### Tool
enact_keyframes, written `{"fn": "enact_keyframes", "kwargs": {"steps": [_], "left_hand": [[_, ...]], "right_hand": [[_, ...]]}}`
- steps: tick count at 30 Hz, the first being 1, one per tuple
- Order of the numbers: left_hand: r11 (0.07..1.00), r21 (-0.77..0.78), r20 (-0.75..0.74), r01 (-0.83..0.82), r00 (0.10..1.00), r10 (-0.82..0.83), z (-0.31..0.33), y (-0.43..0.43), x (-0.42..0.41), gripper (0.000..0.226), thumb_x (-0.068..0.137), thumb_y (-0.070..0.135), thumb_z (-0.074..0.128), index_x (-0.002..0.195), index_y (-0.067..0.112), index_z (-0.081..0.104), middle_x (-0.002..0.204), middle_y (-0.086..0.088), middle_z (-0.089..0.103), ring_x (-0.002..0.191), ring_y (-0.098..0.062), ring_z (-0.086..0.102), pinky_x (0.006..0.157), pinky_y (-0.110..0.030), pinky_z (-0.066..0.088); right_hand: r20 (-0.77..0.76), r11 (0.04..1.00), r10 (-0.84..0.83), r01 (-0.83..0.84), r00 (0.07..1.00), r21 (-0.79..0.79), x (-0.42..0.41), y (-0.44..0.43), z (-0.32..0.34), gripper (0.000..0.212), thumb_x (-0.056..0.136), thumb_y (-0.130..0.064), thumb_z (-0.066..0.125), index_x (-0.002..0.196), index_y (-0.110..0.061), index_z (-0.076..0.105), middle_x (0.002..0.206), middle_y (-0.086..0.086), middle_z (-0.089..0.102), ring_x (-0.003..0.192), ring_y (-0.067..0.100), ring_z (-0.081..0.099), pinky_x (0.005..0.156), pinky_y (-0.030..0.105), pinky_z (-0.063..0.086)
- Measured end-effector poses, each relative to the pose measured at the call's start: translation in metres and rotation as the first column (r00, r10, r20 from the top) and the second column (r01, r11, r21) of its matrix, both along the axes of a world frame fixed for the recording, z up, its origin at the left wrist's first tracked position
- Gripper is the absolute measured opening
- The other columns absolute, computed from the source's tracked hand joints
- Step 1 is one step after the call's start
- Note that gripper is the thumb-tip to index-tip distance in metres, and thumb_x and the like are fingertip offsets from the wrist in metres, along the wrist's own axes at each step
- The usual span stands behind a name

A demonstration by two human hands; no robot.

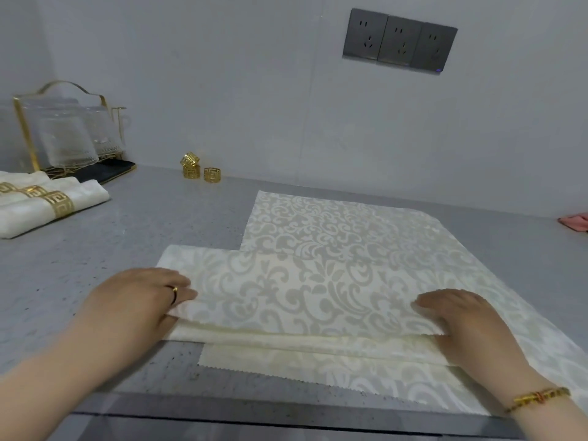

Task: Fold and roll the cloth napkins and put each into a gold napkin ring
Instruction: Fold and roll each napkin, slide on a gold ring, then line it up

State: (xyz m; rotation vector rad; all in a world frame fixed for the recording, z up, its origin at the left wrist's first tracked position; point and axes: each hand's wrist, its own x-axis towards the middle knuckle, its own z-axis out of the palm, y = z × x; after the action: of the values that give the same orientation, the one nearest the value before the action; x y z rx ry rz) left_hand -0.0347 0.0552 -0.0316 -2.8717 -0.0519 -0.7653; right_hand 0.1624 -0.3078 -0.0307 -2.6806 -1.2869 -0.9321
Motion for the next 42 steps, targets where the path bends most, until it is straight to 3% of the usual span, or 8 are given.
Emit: {"fn": "enact_keyframes", "kwargs": {"steps": [4, 7, 12, 16, 21, 26, 33, 42], "left_hand": [[0.993, -0.098, -0.074, -0.06, 0.996, 0.053, -0.01, -0.003, -0.005, 0.04, 0.04, 0.008, 0.087, 0.076, 0.021, 0.076, 0.08, 0.003, 0.073, 0.067, -0.019, 0.071, 0.052, -0.033, 0.056], [0.934, -0.322, -0.166, -0.156, 0.98, 0.107, -0.006, -0.009, -0.008, 0.043, 0.061, 0.0, 0.079, 0.096, 0.025, 0.073, 0.105, 0.005, 0.068, 0.092, -0.023, 0.068, 0.073, -0.038, 0.054], [0.94, -0.266, -0.371, -0.212, 0.923, 0.103, 0.002, -0.01, -0.009, 0.044, 0.089, 0.043, 0.046, 0.133, 0.039, 0.041, 0.142, 0.023, 0.032, 0.131, -0.001, 0.033, 0.103, -0.017, 0.029], [0.9, -0.349, -0.499, -0.261, 0.865, 0.058, 0.023, -0.008, -0.012, 0.109, 0.026, 0.101, -0.001, 0.112, 0.053, 0.046, 0.113, 0.04, 0.036, 0.118, 0.005, 0.044, 0.096, -0.015, 0.033], [0.828, -0.531, -0.367, -0.18, 0.93, -0.034, 0.046, -0.022, 0.018, 0.088, 0.06, 0.083, 0.012, 0.124, 0.035, 0.048, 0.129, 0.023, 0.044, 0.12, -0.004, 0.043, 0.099, -0.019, 0.029], [0.923, -0.357, -0.406, -0.146, 0.914, -0.012, 0.043, -0.045, 0.086, 0.06, 0.095, 0.045, 0.028, 0.147, 0.019, 0.012, 0.155, 0.003, 0.009, 0.142, -0.012, 0.011, 0.111, -0.022, 0.008], [0.931, -0.295, -0.634, -0.215, 0.773, -0.022, 0.012, -0.059, 0.115, 0.062, 0.097, 0.046, 0.02, 0.147, 0.017, -0.003, 0.156, 0.001, -0.004, 0.143, -0.011, -0.004, 0.114, -0.031, -0.006], [0.948, -0.247, -0.597, -0.202, 0.802, 0.015, 0.002, -0.063, 0.11, 0.058, 0.099, 0.042, 0.015, 0.146, 0.017, -0.007, 0.155, 0.003, -0.01, 0.142, -0.008, -0.011, 0.112, -0.03, -0.011]], "right_hand": [[0.047, 0.989, -0.043, 0.036, 0.998, 0.142, -0.002, -0.015, 0.006, 0.014, 0.08, -0.009, 0.059, 0.079, -0.007, 0.073, 0.08, 0.01, 0.073, 0.077, 0.029, 0.07, 0.075, 0.04, 0.051], [-0.056, 0.958, -0.055, 0.069, 0.997, 0.277, -0.007, -0.024, 0.015, 0.03, 0.066, 0.007, 0.046, 0.073, -0.003, 0.073, 0.082, 0.011, 0.073, 0.089, 0.017, 0.054, 0.096, 0.02, 0.034], [-0.223, 0.894, 0.04, 0.065, 0.974, 0.443, -0.006, -0.046, 0.006, 0.042, 0.073, -0.017, 0.031, 0.072, -0.01, 0.072, 0.096, -0.062, 0.037, 0.102, -0.031, 0.037, 0.093, -0.005, 0.018], [-0.138, 0.944, -0.066, 0.107, 0.988, 0.311, -0.007, -0.042, -0.012, 0.034, 0.07, -0.02, 0.038, 0.073, -0.015, 0.071, 0.081, -0.006, 0.073, 0.088, 0.014, 0.066, 0.094, 0.019, 0.034], [-0.253, 0.923, -0.17, 0.244, 0.953, 0.298, -0.011, -0.041, -0.018, 0.047, 0.07, -0.03, 0.031, 0.069, -0.007, 0.072, 0.076, 0.007, 0.072, 0.08, 0.023, 0.066, 0.082, 0.047, 0.044], [-0.283, 0.917, -0.143, 0.235, 0.948, 0.323, -0.016, -0.039, -0.013, 0.04, 0.07, -0.028, 0.035, 0.068, -0.012, 0.072, 0.076, 0.003, 0.072, 0.084, 0.011, 0.061, 0.078, 0.036, 0.043], [-0.497, 0.923, 0.01, 0.183, 0.868, 0.339, -0.021, -0.049, -0.007, 0.034, 0.069, -0.035, 0.035, 0.076, -0.063, 0.052, 0.094, -0.057, 0.044, 0.095, -0.032, 0.04, 0.081, 0.001, 0.029], [-0.453, 0.959, 0.083, 0.053, 0.888, 0.28, -0.037, 0.063, 0.039, 0.029, 0.094, -0.028, 0.043, 0.115, -0.019, 0.061, 0.127, -0.008, 0.056, 0.108, 0.005, 0.05, 0.08, 0.005, 0.03]]}}
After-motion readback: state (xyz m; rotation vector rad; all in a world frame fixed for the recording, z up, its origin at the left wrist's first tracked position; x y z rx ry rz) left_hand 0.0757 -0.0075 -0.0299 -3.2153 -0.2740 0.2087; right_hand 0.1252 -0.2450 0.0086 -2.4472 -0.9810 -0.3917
